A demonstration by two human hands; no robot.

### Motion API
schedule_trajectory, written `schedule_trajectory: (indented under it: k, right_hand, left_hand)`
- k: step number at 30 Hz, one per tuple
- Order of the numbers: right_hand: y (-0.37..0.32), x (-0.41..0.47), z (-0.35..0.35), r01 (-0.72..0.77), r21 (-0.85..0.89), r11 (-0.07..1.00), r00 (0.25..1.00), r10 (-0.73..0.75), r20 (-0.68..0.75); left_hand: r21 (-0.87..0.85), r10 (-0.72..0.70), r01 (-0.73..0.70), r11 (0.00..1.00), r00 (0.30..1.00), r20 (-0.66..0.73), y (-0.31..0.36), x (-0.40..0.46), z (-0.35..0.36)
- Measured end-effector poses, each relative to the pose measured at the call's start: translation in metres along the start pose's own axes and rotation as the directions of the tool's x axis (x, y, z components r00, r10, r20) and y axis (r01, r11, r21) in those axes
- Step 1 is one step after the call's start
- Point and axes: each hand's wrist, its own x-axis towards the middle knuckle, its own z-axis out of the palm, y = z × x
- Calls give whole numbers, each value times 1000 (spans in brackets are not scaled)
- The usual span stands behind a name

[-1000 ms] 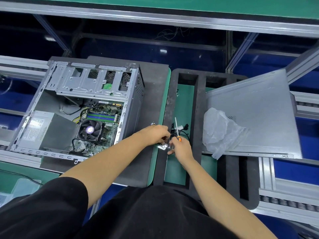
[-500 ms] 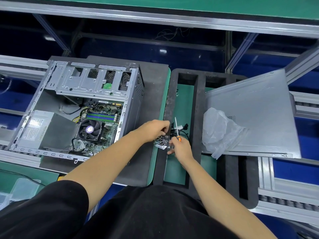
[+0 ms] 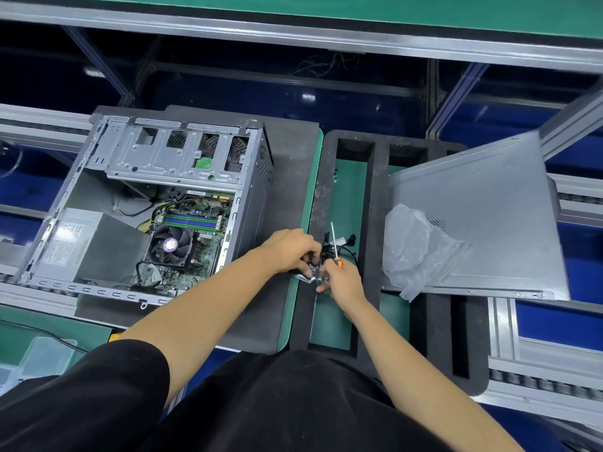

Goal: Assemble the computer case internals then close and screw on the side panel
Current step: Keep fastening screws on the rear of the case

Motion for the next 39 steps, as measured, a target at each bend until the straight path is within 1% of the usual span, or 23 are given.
schedule_trajectory:
  k: [3,7,11,20,25,27,29,30,31,32,33,35,36,38,39]
  right_hand:
    - [-1,0,0,1,-4,1000,1000,-1,-4]
    - [-2,-1,-1,8,-23,1000,1000,-8,1]
    - [-3,-2,-1,1,-28,1000,1000,-1,0]
    - [-4,-2,-1,-15,-30,999,1000,15,1]
    - [-2,-2,-1,-15,-42,999,1000,15,1]
    - [-3,-2,-2,-17,-48,999,1000,17,4]
    - [-3,-2,-2,-22,-49,999,1000,22,3]
    - [-2,-2,-2,-21,-48,999,1000,21,1]
    - [0,-1,-2,-17,-45,999,1000,17,0]
    - [1,0,-2,-8,-41,999,1000,8,1]
    - [2,1,-2,2,-35,999,1000,-2,7]
    - [4,1,-2,19,-30,999,1000,-18,21]
    - [4,1,-2,24,-34,999,999,-23,24]
    - [3,0,-1,33,-48,998,999,-32,25]
    - [2,0,-1,37,-56,998,999,-36,26]
  left_hand:
    - [47,85,-84,995,996,-22,4,0,4]
    - [78,94,-93,993,995,-15,6,2,10]
    - [48,94,-93,994,996,-11,6,3,10]
    - [211,175,-168,963,985,-11,11,2,13]
    - [315,192,-182,932,981,-2,13,2,17]
    - [329,203,-187,926,979,-15,14,2,17]
    - [287,198,-179,941,979,-40,12,0,14]
    - [225,171,-150,963,982,-76,11,-2,10]
    - [121,107,-91,988,985,-138,9,-3,5]
    - [-10,-2,0,1000,979,-205,6,-3,-2]
    - [-142,-141,108,984,959,-245,1,-2,-9]
    - [-352,-402,302,886,878,-259,-8,1,-20]
    - [-437,-495,358,825,830,-255,-11,2,-23]
    - [-600,-625,397,695,745,-231,-12,3,-24]
    - [-669,-666,393,631,716,-208,-11,4,-24]
